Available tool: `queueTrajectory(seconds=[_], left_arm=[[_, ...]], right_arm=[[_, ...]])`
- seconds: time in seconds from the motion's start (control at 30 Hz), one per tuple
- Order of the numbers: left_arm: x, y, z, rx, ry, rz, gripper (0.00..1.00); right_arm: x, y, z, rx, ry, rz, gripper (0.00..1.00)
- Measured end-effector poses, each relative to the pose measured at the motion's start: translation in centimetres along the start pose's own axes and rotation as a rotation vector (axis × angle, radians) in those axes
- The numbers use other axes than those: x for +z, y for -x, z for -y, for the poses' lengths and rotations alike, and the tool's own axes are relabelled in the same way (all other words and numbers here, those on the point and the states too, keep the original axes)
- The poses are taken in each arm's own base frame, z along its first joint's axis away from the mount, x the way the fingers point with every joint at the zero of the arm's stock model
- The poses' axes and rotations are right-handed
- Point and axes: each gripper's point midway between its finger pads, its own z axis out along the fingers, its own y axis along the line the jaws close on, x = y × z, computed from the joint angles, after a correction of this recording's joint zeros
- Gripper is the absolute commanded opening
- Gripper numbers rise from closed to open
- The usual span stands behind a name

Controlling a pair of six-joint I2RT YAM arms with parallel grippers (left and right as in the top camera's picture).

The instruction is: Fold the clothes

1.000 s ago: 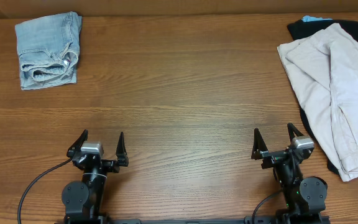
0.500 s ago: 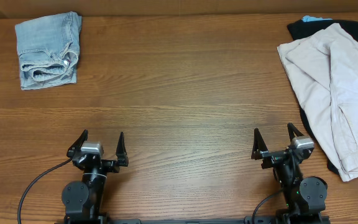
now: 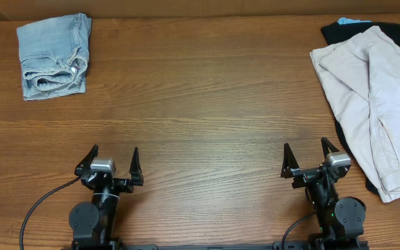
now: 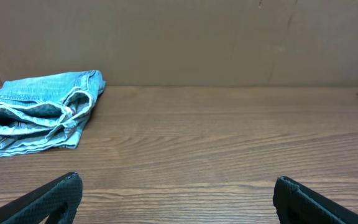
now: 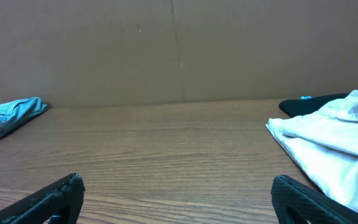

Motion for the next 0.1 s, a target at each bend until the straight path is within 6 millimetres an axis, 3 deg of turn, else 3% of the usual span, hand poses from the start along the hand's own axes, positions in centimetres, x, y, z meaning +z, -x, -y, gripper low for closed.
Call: queueTrajectory(seconds=[0.1], left_arm=[[0.00,-0.01,0.00,0.000,0.000,0.000,1.00]], right_arm=[[0.00,0.01,0.00,0.000,0.000,0.000,1.00]])
